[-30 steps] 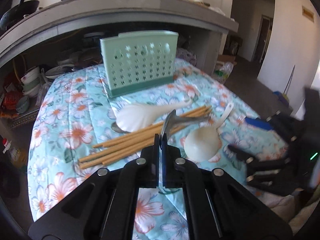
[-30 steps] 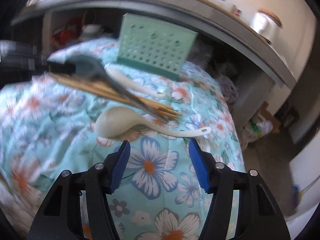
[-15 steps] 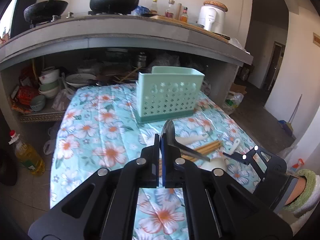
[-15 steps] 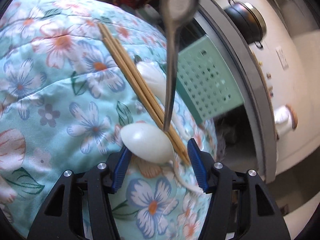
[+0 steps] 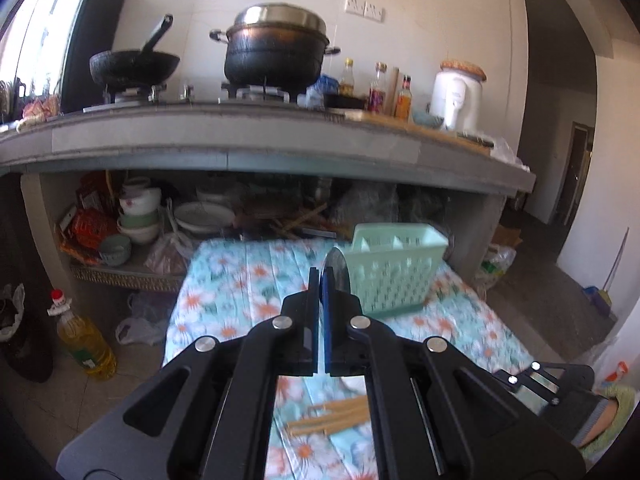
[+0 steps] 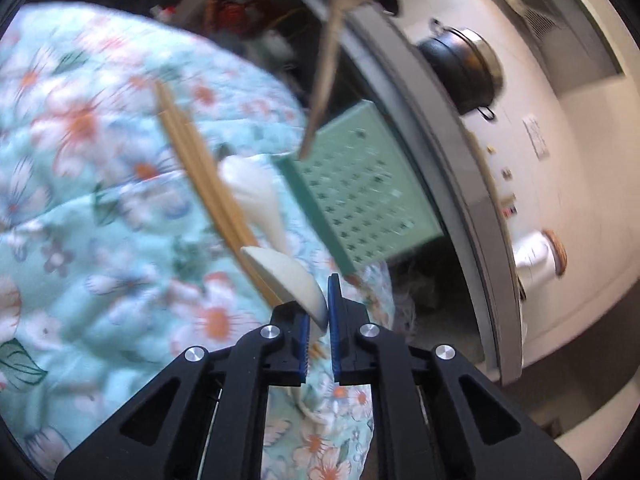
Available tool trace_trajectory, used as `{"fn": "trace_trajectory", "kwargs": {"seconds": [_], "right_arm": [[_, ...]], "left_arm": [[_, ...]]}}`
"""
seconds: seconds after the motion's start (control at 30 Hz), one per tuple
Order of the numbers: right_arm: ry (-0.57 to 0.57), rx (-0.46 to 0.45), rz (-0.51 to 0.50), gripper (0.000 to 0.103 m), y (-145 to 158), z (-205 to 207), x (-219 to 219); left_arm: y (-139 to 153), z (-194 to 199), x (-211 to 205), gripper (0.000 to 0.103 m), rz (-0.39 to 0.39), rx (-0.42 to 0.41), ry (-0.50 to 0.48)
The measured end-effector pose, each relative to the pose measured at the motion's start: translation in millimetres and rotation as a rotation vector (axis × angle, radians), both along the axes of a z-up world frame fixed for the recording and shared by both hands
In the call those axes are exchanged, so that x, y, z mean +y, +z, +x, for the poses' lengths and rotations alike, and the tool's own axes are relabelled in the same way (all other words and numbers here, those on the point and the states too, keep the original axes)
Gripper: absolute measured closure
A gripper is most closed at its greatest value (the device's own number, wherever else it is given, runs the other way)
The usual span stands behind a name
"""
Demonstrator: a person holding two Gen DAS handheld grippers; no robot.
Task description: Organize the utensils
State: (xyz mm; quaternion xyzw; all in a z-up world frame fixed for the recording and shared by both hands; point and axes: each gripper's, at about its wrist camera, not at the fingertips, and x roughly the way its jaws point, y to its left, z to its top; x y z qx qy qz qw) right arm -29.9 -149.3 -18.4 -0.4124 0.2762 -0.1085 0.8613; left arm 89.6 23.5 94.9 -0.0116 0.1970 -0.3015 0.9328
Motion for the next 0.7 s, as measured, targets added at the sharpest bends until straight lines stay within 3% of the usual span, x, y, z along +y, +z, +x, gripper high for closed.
{"fn": "trace_trajectory", "kwargs": {"seconds": [0.17,0.3,0.47,0.7], "right_arm": [[-0.145,-0.117,0.236,0.097,47.5,-2.2,-49.7],[-0.220,-0.211,0.398,0.098,72.9,-13.9,-85.2],[-0.278,-0.308,0.564,0.098,90.9,-20.0,-122.2],[-0.285,-0.411,0.754,0.097,116.2,-26.7,-170.2]], "left_arm": [[41.5,20.1,-8.9,0.103,-0.073,-0.099,0.034],[70.6,42.4,-33.8,0.103,-0.055,-0.184,0.063],[78.0,68.1,-82.1,0.103,0.105,-0.261,0.109],[43.3,96.0,-126.6,0.103,0.297,-0.272,0.118]]}}
